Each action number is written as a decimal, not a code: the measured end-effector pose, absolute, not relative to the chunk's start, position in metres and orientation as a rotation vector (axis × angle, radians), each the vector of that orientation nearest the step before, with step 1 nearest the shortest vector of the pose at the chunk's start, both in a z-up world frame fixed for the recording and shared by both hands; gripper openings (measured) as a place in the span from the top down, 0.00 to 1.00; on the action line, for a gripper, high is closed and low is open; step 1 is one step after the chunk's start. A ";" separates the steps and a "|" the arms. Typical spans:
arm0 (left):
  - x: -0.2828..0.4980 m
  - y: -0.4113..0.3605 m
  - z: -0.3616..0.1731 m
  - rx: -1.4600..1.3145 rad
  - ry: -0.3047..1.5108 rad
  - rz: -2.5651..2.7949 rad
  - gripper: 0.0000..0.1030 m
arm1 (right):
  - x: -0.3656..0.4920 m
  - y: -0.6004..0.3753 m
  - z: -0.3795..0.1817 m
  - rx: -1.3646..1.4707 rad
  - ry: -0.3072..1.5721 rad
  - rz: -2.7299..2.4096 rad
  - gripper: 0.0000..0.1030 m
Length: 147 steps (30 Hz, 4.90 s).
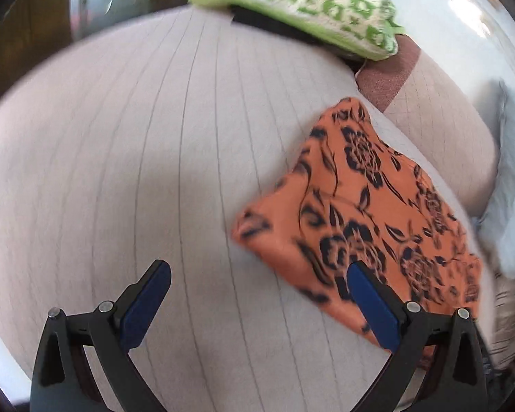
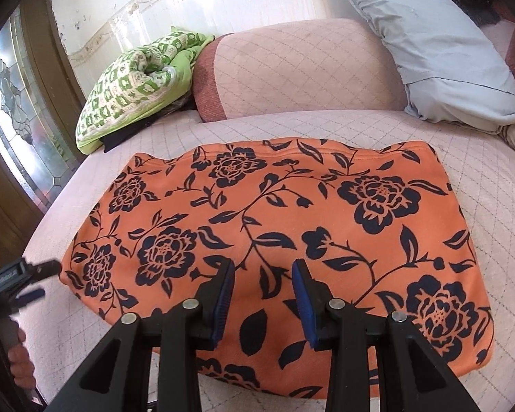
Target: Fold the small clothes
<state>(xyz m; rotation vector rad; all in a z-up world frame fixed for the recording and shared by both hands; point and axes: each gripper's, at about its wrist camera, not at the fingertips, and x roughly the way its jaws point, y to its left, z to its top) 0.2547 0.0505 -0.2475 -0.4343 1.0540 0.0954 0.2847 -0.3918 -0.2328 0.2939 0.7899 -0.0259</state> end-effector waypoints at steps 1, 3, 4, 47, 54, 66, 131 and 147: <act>0.252 0.048 -0.249 -0.445 1.061 0.082 0.00 | 0.283 -0.391 -0.232 0.295 0.788 -0.023 0.63; 0.244 0.037 -0.247 -0.415 1.068 0.072 0.00 | 0.276 -0.389 -0.229 0.294 0.776 -0.016 0.63; 0.240 0.032 -0.246 -0.405 1.069 0.070 0.00 | 0.271 -0.387 -0.227 0.290 0.765 -0.013 0.63; 0.270 0.084 -0.256 -0.426 1.042 0.076 0.00 | 0.185 -0.549 -0.259 1.080 0.782 -0.086 0.42; 0.272 0.065 -0.260 -0.527 1.084 -0.131 0.00 | 0.192 -0.544 -0.283 1.221 0.823 -0.041 0.42; 0.315 0.045 -0.267 -0.448 1.010 -0.131 0.30 | 0.225 -0.555 -0.311 1.377 0.763 -0.059 0.43; 0.176 0.097 -0.245 -0.462 1.070 -0.246 0.53 | 0.221 -0.442 -0.195 0.489 0.628 -0.051 0.67; 0.205 0.081 -0.253 -0.576 1.018 -0.356 0.81 | 0.259 -0.399 -0.226 0.425 0.717 0.057 0.67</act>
